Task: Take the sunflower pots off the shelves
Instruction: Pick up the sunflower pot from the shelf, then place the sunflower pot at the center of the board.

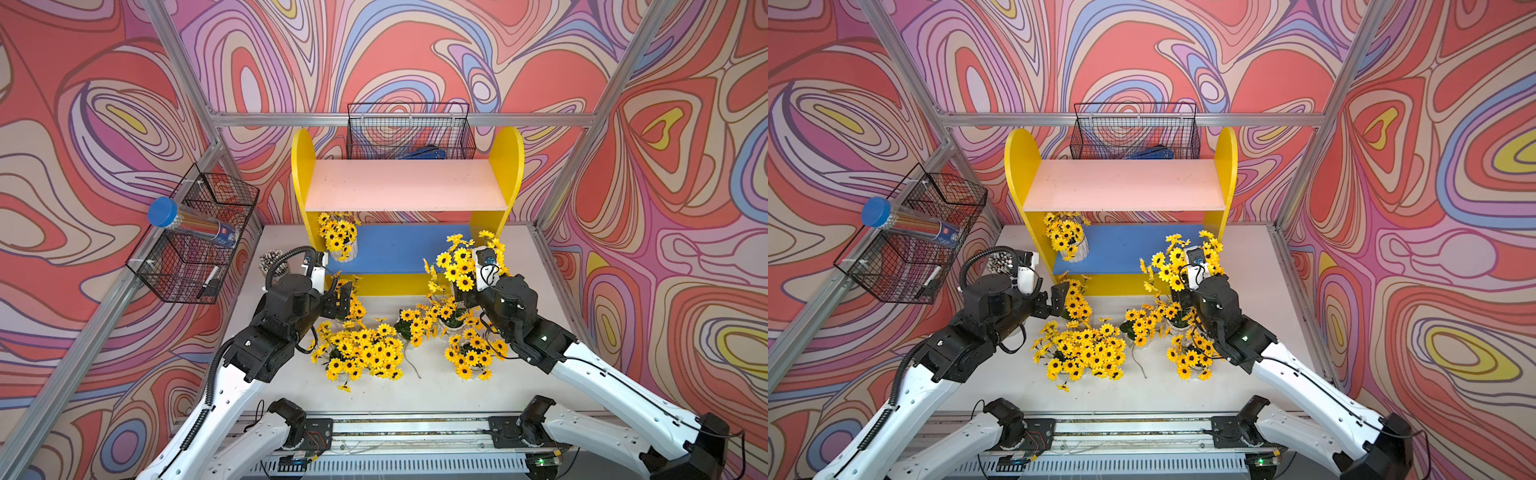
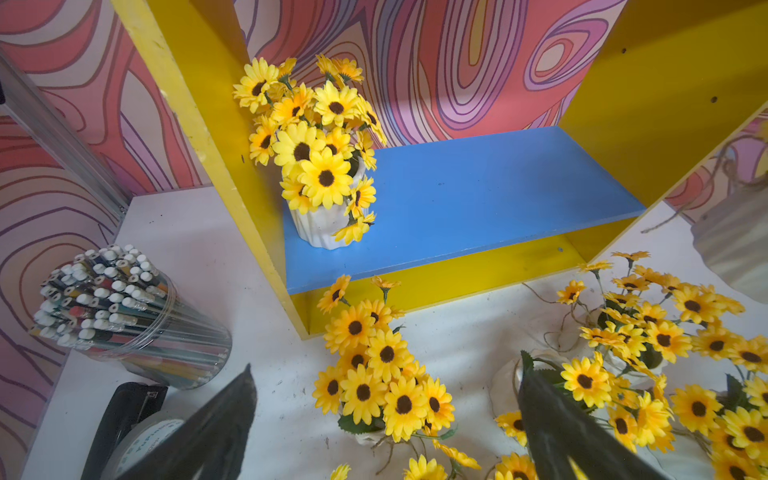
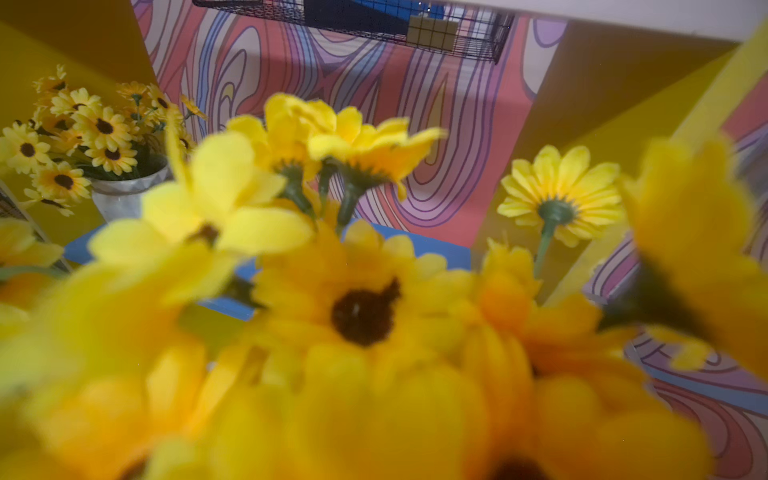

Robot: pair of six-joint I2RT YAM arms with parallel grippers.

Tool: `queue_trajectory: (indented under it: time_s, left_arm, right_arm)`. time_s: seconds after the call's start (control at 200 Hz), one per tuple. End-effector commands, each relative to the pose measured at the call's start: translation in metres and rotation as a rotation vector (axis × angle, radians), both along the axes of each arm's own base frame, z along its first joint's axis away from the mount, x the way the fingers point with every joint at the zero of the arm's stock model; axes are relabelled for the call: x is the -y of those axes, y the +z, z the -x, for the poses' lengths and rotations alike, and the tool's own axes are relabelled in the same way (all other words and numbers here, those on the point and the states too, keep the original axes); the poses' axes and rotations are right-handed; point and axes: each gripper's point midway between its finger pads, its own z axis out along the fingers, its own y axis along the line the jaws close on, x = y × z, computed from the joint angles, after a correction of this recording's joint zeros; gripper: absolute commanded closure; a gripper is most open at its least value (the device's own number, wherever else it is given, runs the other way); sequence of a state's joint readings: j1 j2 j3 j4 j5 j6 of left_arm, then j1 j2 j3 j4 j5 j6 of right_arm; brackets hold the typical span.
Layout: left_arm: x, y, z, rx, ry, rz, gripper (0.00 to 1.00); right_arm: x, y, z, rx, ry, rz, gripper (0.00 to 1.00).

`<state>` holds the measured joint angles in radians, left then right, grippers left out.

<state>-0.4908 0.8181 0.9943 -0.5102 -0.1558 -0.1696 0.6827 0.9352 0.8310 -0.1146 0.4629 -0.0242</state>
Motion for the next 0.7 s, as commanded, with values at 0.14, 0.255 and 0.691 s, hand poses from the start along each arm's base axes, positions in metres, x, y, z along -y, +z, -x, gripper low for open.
queue_trajectory:
  time_s: [0.14, 0.255, 0.691]
  left_arm:
    - [0.002, 0.008, 0.001, 0.021, -0.008, 0.038, 0.0]
    - [0.003, 0.008, 0.001, 0.019, -0.012, 0.044, 0.0]
    - [0.008, 0.009, 0.004, 0.015, -0.035, 0.069, 0.0]
  right_arm:
    - [0.04, 0.03, 0.005, 0.074, -0.198, -0.036, 0.42]
    - [0.059, 0.025, 0.007, 0.076, -0.295, -0.023, 0.42]
    - [0.111, -0.006, 0.016, 0.048, -0.592, -0.053, 0.43]
